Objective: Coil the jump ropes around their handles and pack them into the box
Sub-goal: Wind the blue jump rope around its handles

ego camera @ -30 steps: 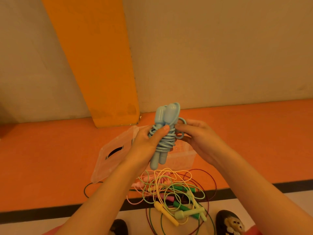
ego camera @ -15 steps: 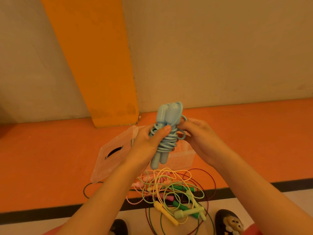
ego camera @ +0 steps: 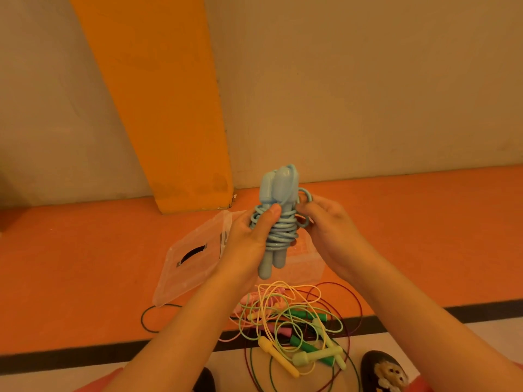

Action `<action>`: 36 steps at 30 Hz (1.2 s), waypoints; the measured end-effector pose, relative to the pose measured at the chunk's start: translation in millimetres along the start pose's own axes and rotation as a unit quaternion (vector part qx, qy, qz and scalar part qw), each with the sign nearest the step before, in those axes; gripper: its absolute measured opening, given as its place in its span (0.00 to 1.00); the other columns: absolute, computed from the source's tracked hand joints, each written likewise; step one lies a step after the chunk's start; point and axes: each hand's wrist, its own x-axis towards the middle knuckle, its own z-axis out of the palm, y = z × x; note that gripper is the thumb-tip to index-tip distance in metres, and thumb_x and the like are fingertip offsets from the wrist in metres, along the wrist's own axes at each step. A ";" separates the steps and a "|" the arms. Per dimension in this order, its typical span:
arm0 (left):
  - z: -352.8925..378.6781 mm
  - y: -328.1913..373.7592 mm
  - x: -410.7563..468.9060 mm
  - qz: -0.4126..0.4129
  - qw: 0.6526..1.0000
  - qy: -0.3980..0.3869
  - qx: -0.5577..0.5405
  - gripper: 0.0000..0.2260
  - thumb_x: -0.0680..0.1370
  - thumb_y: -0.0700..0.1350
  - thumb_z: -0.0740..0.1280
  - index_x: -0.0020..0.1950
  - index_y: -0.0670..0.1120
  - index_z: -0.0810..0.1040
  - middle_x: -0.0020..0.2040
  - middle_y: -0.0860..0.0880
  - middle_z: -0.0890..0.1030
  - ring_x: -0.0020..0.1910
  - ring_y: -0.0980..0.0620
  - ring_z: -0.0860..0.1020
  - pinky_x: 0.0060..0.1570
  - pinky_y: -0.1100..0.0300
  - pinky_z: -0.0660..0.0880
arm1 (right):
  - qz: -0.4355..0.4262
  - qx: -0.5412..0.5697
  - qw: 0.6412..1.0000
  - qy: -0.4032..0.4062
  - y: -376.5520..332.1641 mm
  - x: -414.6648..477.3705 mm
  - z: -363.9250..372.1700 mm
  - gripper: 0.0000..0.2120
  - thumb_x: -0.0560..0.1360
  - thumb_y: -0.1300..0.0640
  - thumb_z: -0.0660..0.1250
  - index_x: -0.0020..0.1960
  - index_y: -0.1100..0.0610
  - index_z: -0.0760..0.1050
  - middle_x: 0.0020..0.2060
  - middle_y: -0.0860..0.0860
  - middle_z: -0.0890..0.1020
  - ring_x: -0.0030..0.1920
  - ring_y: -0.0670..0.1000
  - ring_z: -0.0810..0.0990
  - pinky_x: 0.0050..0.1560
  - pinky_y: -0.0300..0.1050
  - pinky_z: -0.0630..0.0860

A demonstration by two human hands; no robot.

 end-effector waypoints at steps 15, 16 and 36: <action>-5.6 -5.4 -2.8 0.024 0.999 -0.026 0.015 0.14 0.70 0.54 0.69 0.47 0.45 0.79 0.36 0.48 0.83 0.33 0.51 0.81 0.33 0.60 0.76 | -0.291 -0.352 0.889 0.040 -6.3 -11.7 -11.4 0.09 0.71 0.54 0.62 0.45 0.58 0.76 0.46 0.45 0.70 0.51 0.46 0.69 0.55 0.31 0.63; -6.1 -6.3 -2.1 0.031 0.999 -0.019 0.026 0.16 0.68 0.56 0.70 0.46 0.46 0.79 0.36 0.49 0.83 0.33 0.51 0.81 0.33 0.61 0.76 | -0.280 -0.343 0.896 0.035 -6.6 -11.5 -12.1 0.09 0.70 0.53 0.62 0.45 0.57 0.76 0.45 0.43 0.70 0.51 0.46 0.69 0.54 0.30 0.63; -7.6 -17.2 9.8 0.074 0.993 0.047 0.077 0.19 0.63 0.63 0.68 0.45 0.51 0.80 0.37 0.54 0.84 0.38 0.54 0.81 0.39 0.59 0.76 | -0.109 -0.207 0.972 -0.029 -4.6 -16.4 -1.5 0.16 0.67 0.38 0.60 0.45 0.47 0.77 0.46 0.49 0.76 0.54 0.52 0.75 0.59 0.59 0.70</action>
